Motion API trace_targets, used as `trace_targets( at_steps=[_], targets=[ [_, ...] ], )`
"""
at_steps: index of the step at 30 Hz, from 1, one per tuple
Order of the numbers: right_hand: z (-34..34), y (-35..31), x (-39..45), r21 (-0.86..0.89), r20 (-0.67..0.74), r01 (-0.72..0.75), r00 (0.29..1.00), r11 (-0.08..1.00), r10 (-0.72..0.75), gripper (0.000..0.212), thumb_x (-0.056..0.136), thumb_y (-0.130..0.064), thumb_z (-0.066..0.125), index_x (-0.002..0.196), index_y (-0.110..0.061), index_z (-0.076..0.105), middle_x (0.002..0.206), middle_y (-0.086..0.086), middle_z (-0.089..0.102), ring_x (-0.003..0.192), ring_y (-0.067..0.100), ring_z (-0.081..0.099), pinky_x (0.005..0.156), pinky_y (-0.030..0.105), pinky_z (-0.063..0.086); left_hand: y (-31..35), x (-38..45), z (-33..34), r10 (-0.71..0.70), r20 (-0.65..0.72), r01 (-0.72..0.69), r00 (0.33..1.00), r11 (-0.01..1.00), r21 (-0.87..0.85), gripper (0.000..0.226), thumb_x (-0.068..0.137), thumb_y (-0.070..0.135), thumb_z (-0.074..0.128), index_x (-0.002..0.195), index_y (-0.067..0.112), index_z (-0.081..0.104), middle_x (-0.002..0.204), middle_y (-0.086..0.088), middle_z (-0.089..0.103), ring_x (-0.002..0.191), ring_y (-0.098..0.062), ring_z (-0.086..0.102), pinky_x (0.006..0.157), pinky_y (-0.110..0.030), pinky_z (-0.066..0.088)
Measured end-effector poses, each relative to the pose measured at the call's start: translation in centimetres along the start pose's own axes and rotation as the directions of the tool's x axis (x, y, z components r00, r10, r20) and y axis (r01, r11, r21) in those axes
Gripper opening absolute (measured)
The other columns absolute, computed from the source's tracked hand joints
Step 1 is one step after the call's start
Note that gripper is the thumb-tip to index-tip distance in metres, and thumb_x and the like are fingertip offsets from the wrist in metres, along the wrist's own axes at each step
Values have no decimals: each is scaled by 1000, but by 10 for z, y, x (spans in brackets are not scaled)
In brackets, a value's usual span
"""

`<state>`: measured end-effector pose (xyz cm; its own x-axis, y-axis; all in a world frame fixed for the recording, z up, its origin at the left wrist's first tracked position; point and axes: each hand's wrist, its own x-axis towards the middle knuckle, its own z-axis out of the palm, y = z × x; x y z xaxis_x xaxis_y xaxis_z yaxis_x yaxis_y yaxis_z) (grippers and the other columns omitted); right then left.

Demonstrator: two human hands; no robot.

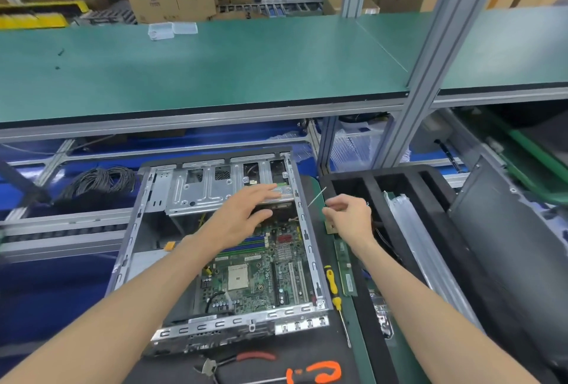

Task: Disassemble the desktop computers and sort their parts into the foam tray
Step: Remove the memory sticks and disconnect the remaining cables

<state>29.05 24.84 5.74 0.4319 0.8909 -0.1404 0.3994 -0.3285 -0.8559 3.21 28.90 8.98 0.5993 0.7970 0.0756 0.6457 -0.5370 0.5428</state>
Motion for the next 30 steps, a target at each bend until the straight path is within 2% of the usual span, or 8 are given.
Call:
trace_targets(
  at_steps=[8,11,13,16,19,24,27,30],
  targets=[
    [4,-43,-40,-110,93,341,939,934,-332,11,87,-22,76,97,-23,75,84,-8,71,76,3,62,71,13,45,1,-27,-10,-40,-40,42,998,999,32,29,101,30,57,130,28,61,122,14,58,113,-6,51,101,-30,41],
    [11,-49,-56,-216,209,484,871,848,-444,13,87,-21,76,100,-21,75,87,-6,70,76,6,60,76,19,47,1,-42,-12,-73,-32,75,997,995,67,25,100,30,59,125,27,64,96,24,50,88,0,48,82,-26,41],
    [17,-51,-67,-308,334,581,808,754,-486,14,89,-21,74,103,-20,75,91,-8,67,84,10,60,84,26,49,-1,-54,-12,-119,11,117,993,989,85,24,100,32,60,122,26,66,100,20,56,91,-1,52,83,-24,42],
    [26,-52,-82,-369,474,660,739,654,-478,12,92,-21,69,104,-20,74,94,-6,64,88,17,62,87,32,50,-8,-75,-9,-187,82,175,979,976,133,22,99,34,61,117,26,69,110,10,66,101,-8,58,92,-29,47],
    [37,-52,-95,-434,603,704,690,561,-400,13,94,-23,64,105,-20,71,102,-2,67,96,23,62,82,36,52,-15,-93,-5,-246,223,203,943,959,198,19,97,32,64,113,26,72,110,10,71,87,-1,59,86,-26,49],
    [55,-49,-114,-551,690,748,657,369,-304,19,94,-27,58,110,-28,68,110,4,69,99,28,65,85,42,51,-12,-92,8,-320,544,163,776,934,318,25,96,25,67,121,22,68,121,2,69,106,-16,62,96,-36,51],
    [54,-47,-116,-566,689,751,657,340,-305,21,94,-27,57,112,-29,67,110,5,68,97,28,65,84,40,51,-8,-92,16,-329,582,131,743,925,356,25,99,14,57,118,21,70,123,0,66,109,-21,61,97,-39,50],
    [52,-49,-116,-556,705,764,642,328,-300,20,94,-29,58,111,-29,68,108,5,68,96,28,65,83,39,51,-8,-95,19,-327,523,163,787,928,335,19,97,17,62,109,11,75,112,-4,72,104,-21,64,89,-29,49]
  ],
)
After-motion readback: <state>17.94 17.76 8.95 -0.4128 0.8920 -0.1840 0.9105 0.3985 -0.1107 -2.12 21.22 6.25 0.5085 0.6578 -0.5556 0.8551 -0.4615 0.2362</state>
